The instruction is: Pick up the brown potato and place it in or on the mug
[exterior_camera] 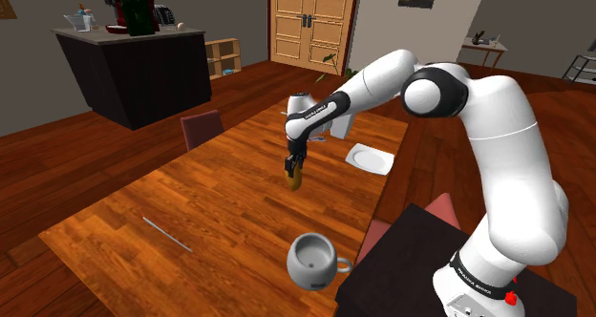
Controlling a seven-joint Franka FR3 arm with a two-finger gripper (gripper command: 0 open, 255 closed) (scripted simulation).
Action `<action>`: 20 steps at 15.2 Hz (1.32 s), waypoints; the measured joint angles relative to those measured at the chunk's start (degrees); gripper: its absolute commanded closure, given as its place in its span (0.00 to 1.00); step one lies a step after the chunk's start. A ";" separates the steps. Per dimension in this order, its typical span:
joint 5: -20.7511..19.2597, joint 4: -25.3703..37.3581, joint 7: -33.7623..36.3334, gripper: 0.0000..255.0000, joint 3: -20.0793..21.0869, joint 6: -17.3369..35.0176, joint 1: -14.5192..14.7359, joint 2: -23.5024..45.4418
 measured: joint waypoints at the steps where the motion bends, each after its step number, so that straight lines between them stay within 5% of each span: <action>1: 0.01 0.16 0.03 1.00 0.01 -0.60 0.00 -0.45; 15: 0.14 1.13 0.15 1.00 0.13 -7.93 -0.16 -6.82; 20: 0.36 -9.88 2.52 1.00 0.95 -3.81 1.50 -13.78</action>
